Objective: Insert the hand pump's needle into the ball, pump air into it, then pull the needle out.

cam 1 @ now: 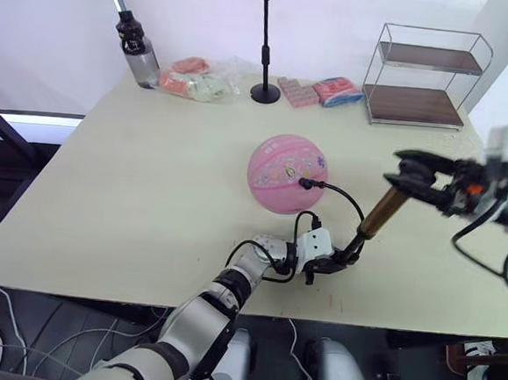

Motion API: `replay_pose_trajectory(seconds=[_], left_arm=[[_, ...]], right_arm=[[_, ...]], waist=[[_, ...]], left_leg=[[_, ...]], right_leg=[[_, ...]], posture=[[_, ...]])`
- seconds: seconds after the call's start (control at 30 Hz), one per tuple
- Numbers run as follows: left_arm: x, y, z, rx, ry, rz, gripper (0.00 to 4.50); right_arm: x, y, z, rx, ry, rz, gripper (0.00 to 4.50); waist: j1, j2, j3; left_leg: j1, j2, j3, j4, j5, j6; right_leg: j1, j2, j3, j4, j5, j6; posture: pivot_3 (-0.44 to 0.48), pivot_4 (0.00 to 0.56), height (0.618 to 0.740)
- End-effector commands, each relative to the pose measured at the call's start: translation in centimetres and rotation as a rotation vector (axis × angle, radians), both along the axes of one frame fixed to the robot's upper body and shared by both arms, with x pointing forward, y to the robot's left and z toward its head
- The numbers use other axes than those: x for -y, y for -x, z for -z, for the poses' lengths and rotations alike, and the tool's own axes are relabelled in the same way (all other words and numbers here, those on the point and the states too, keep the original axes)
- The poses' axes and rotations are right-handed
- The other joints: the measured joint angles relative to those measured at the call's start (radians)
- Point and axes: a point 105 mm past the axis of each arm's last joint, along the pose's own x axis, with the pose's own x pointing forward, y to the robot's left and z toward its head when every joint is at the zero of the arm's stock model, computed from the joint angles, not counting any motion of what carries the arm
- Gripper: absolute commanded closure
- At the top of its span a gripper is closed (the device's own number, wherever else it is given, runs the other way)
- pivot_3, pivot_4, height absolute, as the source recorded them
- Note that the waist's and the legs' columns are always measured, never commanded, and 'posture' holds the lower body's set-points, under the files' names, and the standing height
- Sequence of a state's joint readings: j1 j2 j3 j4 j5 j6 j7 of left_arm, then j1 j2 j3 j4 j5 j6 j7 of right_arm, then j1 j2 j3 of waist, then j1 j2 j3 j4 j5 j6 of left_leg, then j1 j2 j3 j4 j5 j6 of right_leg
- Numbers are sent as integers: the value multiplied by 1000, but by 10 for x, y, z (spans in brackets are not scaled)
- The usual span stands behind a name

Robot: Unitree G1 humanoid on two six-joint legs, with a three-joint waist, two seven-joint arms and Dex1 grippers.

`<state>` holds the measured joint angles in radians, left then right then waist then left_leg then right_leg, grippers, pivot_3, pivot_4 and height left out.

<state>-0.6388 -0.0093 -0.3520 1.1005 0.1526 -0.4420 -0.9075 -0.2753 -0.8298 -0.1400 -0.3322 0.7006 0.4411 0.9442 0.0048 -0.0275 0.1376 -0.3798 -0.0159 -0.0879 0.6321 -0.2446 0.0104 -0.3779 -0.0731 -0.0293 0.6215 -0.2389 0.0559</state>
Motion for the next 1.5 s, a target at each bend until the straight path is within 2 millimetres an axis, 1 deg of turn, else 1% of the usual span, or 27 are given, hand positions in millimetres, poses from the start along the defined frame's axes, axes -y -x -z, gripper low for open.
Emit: replay_pose_trajectory(seconds=[0.03,0.1,0.13,0.2,0.3,0.37,0.4,0.5,0.63,0.67,0.7,0.8,0.83,0.87,1.0,1.03,1.13,1.23,1.27,1.37,1.43,1.5], left_arm=[[-43,36,67,-230,-217,-33,3485],[-43,36,67,-234,-215,-37,3485],[-43,36,68,-236,-214,-38,3485],[-42,37,68,-235,-213,-38,3485],[-42,37,67,-231,-212,-38,3485],[-42,37,68,-231,-211,-40,3485],[-42,37,68,-232,-211,-41,3485],[-43,38,69,-237,-209,-43,3485],[-43,39,69,-239,-209,-41,3485],[-43,39,69,-239,-210,-40,3485],[-43,39,69,-239,-210,-39,3485],[-42,40,70,-241,-211,-36,3485],[-42,40,70,-242,-211,-35,3485],[-42,40,70,-243,-211,-35,3485],[-41,41,70,-247,-210,-33,3485],[-41,41,70,-247,-211,-33,3485],[-41,42,71,-246,-213,-30,3485],[-40,43,70,-243,-208,-24,3485],[-40,43,70,-245,-207,-23,3485],[-40,43,71,-246,-206,-24,3485],[-40,43,71,-244,-206,-25,3485],[-40,43,71,-245,-206,-26,3485]], right_arm=[[5,-7,56,-119,97,58,2831],[1,-10,81,-150,87,86,2831],[-1,-11,96,-159,114,101,2831],[-3,-11,117,-178,132,122,2831],[-6,-9,138,-199,135,143,2831],[-8,-8,139,-186,135,136,2831],[-9,-8,134,-171,116,133,2831],[-9,-14,102,-110,57,118,2831],[-7,-16,56,-39,-18,79,2831],[-6,-16,40,-18,-35,67,2831],[-6,-16,31,-6,-44,58,2831],[2,-13,-17,50,-71,32,2831],[5,-11,-30,62,-72,26,2831],[7,-9,-39,67,-70,22,2831],[14,-6,-70,112,-85,34,2831],[17,-4,-82,129,-90,34,2831],[19,0,-103,160,-109,29,2831],[17,3,-117,167,-154,14,2831],[16,2,-114,153,-152,11,2831],[15,-1,-91,88,-118,19,2831],[13,-3,-82,67,-110,21,2831],[11,-7,-64,28,-85,29,2831]], waist=[[-2,-3,-4],[-5,-3,-8],[-7,-3,-10],[-9,-3,-12],[-17,-2,-15],[-18,-1,-16],[-19,-1,-16],[-18,-1,-16],[-15,1,-14],[-15,4,-13],[-14,6,-9],[-6,10,-2],[-4,13,0],[-2,14,2],[5,11,5],[5,11,5],[4,13,9],[7,14,10],[9,14,11],[9,15,10],[8,15,10],[7,14,10]], left_leg=[[1,2,-1,0,0,-1],[1,3,-2,0,-1,-1],[1,3,-2,0,-1,-1],[2,3,-2,-1,-1,-1],[3,3,-2,-1,-1,-1],[3,3,-2,-1,-1,-2],[3,3,-1,0,-1,-2],[4,4,-1,0,-1,-2],[3,3,-1,0,-1,-2],[2,3,-1,0,-1,-2],[2,2,-1,0,-1,-2],[-1,1,-1,0,1,2],[-1,0,-1,0,1,2],[-2,0,-1,0,1,3],[-2,1,-2,0,1,3],[-2,1,-2,0,1,2],[-2,0,0,0,1,2],[-2,1,-1,0,1,2],[-3,1,-1,0,1,3],[-3,0,0,0,1,3],[-3,0,0,0,1,3],[-3,0,0,0,1,3]], right_leg=[[0,1,-1,0,0,0],[0,2,-2,0,-1,-1],[0,2,-2,0,-1,-1],[1,2,-2,0,-1,-1],[2,3,-2,0,-1,-1],[2,2,-2,0,-1,-1],[2,2,-1,0,-1,-1],[2,2,-2,0,-1,-1],[1,1,-2,0,-1,-2],[1,1,-2,0,-1,-2],[1,1,-2,0,-1,-1],[-1,0,-2,0,1,1],[-1,0,-2,0,1,1],[-1,0,-2,0,1,2],[-1,1,-4,0,1,1],[-1,1,-4,0,0,0],[-2,-1,-2,0,0,-1],[-2,0,-4,0,0,0],[-2,0,-4,0,1,1],[-3,0,-3,0,1,2],[-3,0,-3,0,1,2],[-3,0,-3,0,1,2]], posture=[[0,150,740],[0,150,740],[0,150,740],[0,150,740],[0,150,740],[0,150,740],[0,150,740],[0,150,740],[0,150,740],[0,150,740],[0,150,740],[0,150,740],[0,150,740],[0,150,740],[0,150,740],[0,150,740],[0,150,740],[0,150,740],[0,150,740],[0,150,740],[0,150,740],[0,150,740]])
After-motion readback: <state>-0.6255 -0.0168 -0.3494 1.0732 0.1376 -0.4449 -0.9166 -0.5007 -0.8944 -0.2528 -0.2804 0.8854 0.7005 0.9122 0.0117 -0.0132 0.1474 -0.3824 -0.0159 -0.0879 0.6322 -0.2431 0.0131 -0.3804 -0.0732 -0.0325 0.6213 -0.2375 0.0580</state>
